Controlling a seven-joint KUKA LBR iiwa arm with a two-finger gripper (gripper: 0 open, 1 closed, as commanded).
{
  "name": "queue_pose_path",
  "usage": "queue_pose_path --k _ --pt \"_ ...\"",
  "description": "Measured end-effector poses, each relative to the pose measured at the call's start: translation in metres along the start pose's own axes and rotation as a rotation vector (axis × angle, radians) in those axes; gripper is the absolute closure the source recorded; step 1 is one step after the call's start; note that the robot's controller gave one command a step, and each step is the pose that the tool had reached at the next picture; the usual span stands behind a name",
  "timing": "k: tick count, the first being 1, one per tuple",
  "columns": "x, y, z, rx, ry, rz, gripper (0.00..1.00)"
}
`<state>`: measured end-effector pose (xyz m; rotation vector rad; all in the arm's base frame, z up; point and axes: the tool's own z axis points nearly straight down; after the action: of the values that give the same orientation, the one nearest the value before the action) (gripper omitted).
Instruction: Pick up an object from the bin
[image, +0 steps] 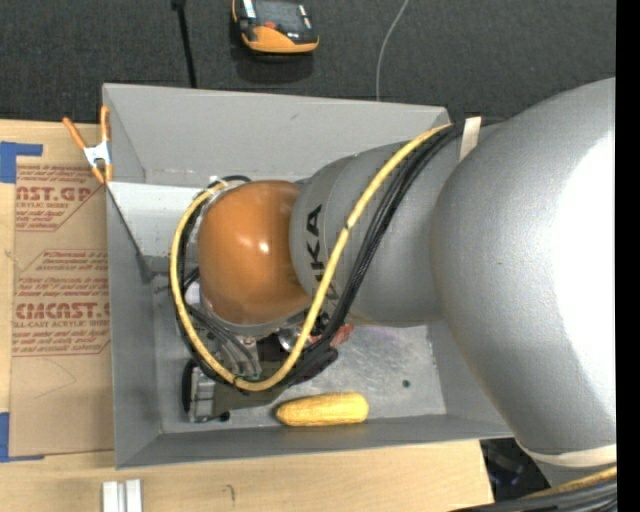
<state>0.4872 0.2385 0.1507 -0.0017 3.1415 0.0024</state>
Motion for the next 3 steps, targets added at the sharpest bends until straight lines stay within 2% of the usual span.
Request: queue_pose_path --k 1,2,3 --pt "-0.022 -0.068 0.072 0.001 0.001 -0.205 1.0" --pt "-0.022 -0.068 0.072 0.001 0.001 -0.205 1.0" --pt "-0.025 -0.069 -0.016 0.0 -0.001 -0.173 1.0"
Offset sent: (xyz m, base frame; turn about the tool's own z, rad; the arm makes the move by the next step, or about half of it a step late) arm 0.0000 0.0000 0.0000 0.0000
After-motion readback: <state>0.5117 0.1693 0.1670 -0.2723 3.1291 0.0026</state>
